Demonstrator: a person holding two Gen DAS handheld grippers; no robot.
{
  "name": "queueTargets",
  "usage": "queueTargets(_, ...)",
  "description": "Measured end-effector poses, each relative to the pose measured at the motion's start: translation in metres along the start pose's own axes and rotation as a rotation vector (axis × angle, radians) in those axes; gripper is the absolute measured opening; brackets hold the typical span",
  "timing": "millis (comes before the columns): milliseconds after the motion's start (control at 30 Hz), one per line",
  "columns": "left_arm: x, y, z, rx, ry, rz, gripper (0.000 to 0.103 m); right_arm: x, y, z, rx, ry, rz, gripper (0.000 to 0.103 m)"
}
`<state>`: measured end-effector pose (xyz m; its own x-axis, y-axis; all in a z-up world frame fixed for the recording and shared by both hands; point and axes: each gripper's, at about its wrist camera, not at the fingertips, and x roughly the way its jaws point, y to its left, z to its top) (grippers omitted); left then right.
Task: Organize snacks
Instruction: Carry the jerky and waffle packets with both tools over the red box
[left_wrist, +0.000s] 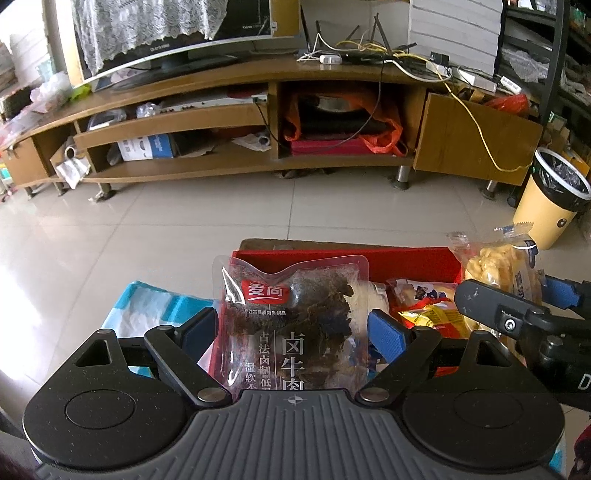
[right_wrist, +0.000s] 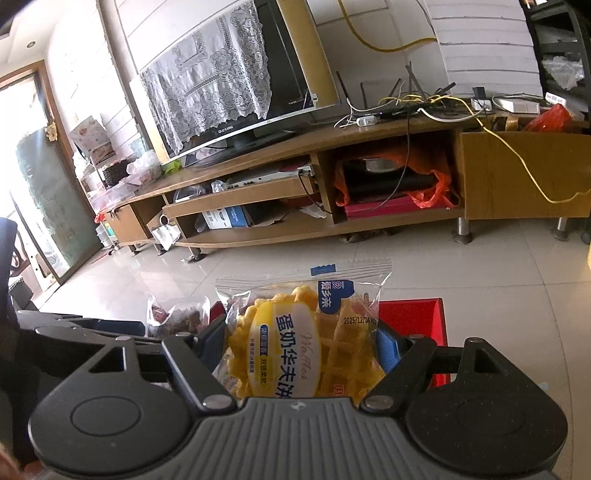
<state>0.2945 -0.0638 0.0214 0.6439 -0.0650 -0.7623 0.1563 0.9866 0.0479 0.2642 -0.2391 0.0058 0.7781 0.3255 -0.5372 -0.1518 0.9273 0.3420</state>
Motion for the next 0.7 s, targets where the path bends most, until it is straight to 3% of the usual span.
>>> queueTargets(700,0.023,-0.004,0.009,0.013,0.025,0.023,0.091,0.031,-0.011,0.000,0.031,0.046,0.002,0.077)
